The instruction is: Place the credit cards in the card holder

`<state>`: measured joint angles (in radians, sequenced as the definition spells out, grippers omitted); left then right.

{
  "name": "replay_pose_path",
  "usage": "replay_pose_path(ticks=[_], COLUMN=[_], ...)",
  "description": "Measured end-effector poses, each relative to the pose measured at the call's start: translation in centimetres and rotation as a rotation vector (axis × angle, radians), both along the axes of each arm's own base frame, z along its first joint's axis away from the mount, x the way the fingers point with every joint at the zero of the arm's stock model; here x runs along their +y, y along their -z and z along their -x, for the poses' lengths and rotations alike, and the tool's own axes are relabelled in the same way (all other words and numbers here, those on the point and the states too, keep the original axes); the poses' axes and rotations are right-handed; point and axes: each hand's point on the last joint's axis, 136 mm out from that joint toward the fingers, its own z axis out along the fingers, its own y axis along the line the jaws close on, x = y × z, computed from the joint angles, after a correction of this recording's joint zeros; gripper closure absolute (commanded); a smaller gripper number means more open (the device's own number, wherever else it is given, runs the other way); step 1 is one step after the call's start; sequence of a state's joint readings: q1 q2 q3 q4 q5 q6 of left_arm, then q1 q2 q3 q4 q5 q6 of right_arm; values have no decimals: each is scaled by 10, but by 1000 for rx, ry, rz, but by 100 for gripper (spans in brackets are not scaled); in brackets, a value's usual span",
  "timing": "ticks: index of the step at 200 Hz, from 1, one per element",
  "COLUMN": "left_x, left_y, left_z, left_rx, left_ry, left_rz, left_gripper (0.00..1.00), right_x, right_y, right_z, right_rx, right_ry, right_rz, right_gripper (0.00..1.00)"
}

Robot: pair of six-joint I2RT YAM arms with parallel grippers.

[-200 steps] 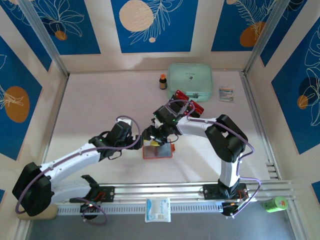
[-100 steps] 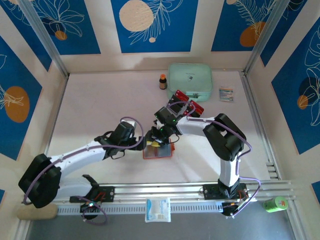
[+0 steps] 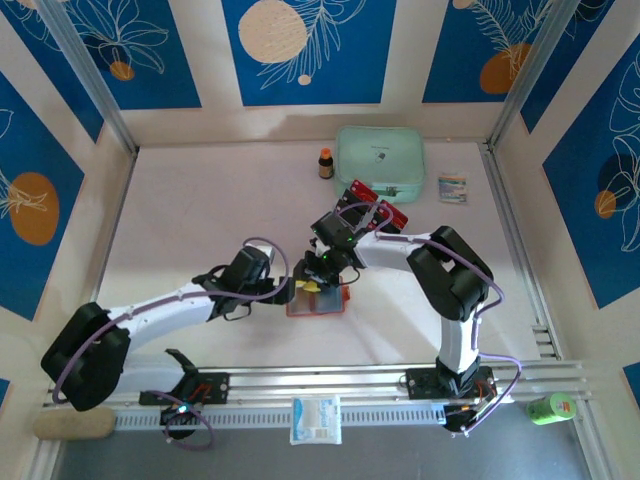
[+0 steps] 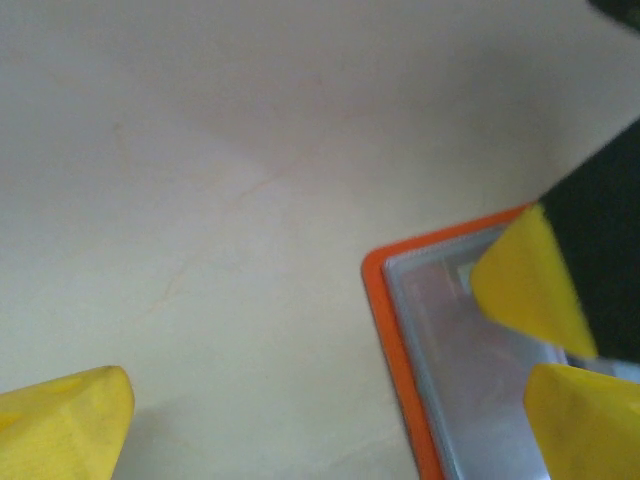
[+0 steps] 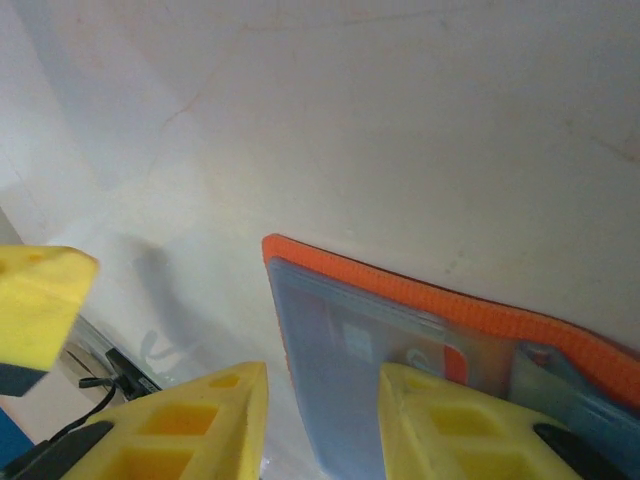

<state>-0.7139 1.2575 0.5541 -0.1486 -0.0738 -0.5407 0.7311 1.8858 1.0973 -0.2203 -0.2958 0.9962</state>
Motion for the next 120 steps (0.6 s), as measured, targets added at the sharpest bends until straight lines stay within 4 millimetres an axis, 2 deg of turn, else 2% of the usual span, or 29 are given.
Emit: replay_pose_path(ticks=[27,53,81,120], left_x=[-2,-4,-6,-8], left_y=[7,9,13,16], left_z=[6,8,11,14], left_rx=[24,31,41,49], left_ry=[19,26,39,50], left_rz=[-6,-11,-17,-25], left_gripper=[0,0,0,0], right_x=[0,0,-5,-12], right_y=[-12,-19,-13,-3], right_z=[-5,-8,-4,4], right_rx=[-26,-47,-33,-8], right_ry=[7,14,16,21], right_rz=[-24,-42,-30,-7], right_gripper=[71,78,88,95])
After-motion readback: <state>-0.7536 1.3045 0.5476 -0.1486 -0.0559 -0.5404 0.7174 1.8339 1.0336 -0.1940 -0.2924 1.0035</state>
